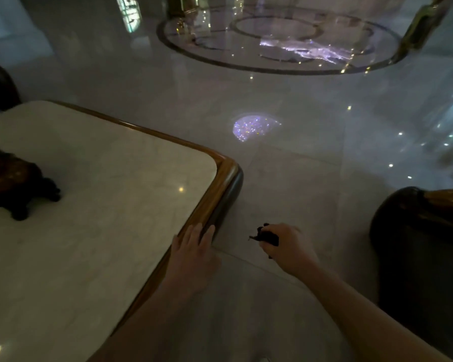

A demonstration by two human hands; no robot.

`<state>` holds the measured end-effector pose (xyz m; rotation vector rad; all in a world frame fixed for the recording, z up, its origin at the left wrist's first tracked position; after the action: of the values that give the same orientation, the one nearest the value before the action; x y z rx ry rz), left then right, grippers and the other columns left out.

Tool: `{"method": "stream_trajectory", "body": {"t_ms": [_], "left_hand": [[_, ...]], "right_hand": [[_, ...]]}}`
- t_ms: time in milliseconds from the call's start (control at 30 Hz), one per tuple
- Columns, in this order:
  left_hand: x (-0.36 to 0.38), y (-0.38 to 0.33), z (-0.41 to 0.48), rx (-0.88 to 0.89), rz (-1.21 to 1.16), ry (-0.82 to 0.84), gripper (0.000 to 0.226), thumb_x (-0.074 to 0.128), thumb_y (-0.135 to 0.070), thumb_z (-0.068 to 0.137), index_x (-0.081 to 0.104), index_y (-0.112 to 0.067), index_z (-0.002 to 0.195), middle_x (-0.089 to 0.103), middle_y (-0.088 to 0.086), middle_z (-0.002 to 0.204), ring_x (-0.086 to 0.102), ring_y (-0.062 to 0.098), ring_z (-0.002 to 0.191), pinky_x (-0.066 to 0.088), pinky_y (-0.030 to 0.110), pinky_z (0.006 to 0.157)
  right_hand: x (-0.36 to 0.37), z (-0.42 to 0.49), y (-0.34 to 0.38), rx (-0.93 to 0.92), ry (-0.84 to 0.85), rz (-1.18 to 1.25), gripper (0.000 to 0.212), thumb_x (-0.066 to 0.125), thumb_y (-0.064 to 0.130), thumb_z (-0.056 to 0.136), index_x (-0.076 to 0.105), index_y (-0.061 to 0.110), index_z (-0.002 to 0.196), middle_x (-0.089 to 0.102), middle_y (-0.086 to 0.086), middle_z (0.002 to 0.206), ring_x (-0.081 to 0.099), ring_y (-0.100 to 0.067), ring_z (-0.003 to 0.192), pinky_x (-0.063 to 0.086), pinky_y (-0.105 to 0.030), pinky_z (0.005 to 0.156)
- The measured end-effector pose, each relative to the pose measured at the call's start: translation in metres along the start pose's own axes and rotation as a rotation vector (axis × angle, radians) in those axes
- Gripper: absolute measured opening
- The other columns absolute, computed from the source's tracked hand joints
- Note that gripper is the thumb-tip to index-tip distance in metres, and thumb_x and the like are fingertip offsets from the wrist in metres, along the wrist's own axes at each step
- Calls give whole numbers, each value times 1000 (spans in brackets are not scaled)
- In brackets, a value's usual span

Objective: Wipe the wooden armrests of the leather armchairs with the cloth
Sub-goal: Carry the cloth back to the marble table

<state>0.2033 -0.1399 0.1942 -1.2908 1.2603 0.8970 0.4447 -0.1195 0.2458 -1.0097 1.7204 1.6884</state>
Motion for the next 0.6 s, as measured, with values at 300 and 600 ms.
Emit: {"method": "stream_trajectory", "body": {"t_ms": [300, 600], "left_hand": [[9, 43, 20, -226, -13, -26, 69, 19, -60, 96, 1, -30, 155, 4, 3, 165, -1, 24, 151, 4, 53, 120], [41, 132, 48, -318, -45, 28, 68, 19, -59, 96, 3, -31, 156, 3, 3, 165, -3, 26, 151, 1, 54, 120]], "right_hand": [[47, 75, 17, -136, 230, -2, 9, 67, 17, 89, 74, 17, 95, 71, -4, 80, 64, -10, 66, 49, -20, 59], [141, 148, 58, -167, 377, -48, 14, 65, 21, 88, 74, 16, 98, 70, -4, 78, 65, -17, 72, 56, -40, 72]]}}
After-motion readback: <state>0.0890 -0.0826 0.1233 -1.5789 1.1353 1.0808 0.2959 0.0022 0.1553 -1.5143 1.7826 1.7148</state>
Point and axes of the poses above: each hand's wrist, its own z-axis towards the middle knuckle, its own x-axis out of the palm, y = z × x, the point moved 3 cm from there along z, towards the middle knuckle
